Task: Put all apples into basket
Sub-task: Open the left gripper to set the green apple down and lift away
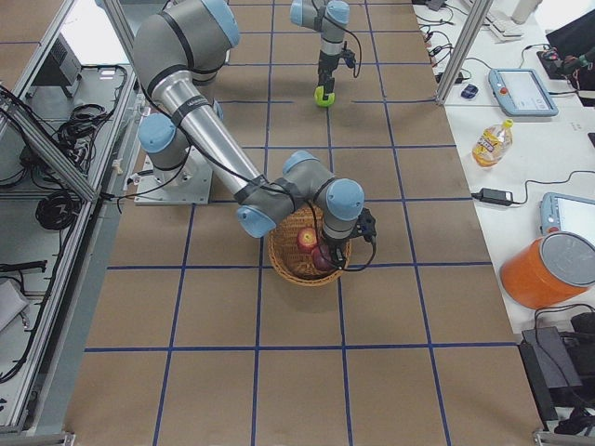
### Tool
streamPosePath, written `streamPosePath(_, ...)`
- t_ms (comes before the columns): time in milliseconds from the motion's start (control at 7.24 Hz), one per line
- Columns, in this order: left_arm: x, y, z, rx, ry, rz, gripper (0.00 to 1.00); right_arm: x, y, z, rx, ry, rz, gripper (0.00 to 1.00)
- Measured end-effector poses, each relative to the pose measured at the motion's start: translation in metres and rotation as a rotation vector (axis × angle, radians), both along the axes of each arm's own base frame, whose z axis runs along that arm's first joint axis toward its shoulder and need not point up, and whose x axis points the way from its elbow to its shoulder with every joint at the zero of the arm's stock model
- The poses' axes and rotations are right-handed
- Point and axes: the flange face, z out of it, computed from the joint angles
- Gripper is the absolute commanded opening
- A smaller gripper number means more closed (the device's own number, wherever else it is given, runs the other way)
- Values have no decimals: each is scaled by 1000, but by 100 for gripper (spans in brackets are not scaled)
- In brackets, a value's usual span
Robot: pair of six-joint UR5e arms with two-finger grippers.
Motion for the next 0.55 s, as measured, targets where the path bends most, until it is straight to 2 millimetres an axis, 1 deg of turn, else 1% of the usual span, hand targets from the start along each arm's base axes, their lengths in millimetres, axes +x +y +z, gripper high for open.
streamPosePath(138,18,-7,21,-19,8,5,100,10,2,10,10,-28,9,100)
streamPosePath(276,41,-13,47,-44,16,6,100,40,1,29,38,-71,39,100)
streamPosePath(414,70,-18,73,-64,20,-13,100,98,-12,51,60,-104,101,100)
streamPosePath(553,98,-19,95,-74,20,-43,100,169,-30,63,86,-120,144,100)
